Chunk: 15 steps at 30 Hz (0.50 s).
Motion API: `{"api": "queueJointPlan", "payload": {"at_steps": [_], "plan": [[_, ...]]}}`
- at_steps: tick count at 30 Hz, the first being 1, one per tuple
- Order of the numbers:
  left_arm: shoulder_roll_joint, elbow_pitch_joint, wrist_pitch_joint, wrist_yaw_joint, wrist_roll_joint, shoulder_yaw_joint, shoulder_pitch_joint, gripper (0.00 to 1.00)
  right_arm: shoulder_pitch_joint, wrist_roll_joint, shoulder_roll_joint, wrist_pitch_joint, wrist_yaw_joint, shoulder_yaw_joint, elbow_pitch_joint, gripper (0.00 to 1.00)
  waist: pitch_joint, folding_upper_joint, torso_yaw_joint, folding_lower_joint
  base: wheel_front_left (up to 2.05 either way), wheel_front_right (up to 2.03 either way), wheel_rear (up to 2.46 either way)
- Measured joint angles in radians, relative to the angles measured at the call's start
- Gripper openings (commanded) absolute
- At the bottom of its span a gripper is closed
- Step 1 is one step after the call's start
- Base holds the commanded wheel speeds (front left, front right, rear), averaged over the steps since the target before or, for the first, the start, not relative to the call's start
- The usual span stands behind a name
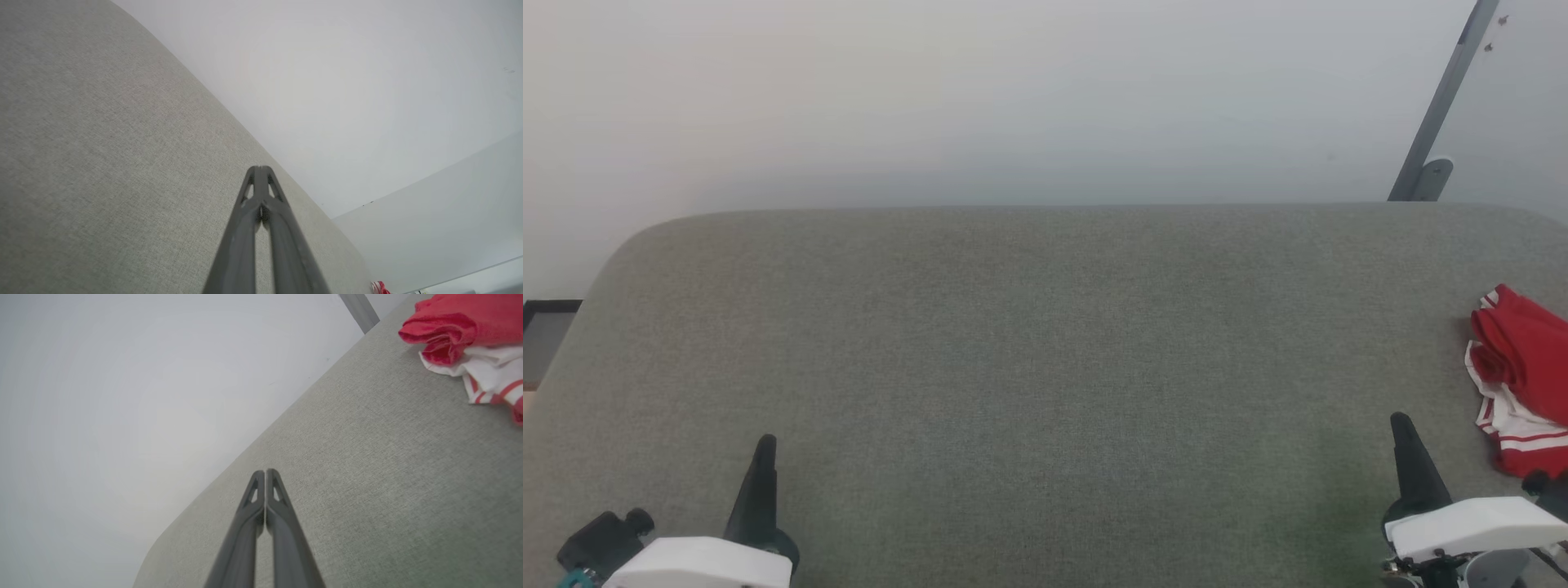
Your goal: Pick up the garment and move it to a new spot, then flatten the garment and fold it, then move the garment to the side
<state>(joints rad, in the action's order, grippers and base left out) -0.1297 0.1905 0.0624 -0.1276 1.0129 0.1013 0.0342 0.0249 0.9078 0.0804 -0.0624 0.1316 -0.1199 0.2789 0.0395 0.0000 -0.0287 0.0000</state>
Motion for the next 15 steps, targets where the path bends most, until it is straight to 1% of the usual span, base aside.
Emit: {"api": "queueJointPlan", "payload": {"at_steps": [15], "plan": [[0.017, 0.012, -0.044, 0.000, 0.152, 0.002, -0.039, 0.00, 0.021, 0.173, -0.008, 0.042, 0.000, 0.001, -0.010, 0.00, -0.008, 0.0000, 0.006, 0.0000, 0.00, 0.00, 0.00]]}}
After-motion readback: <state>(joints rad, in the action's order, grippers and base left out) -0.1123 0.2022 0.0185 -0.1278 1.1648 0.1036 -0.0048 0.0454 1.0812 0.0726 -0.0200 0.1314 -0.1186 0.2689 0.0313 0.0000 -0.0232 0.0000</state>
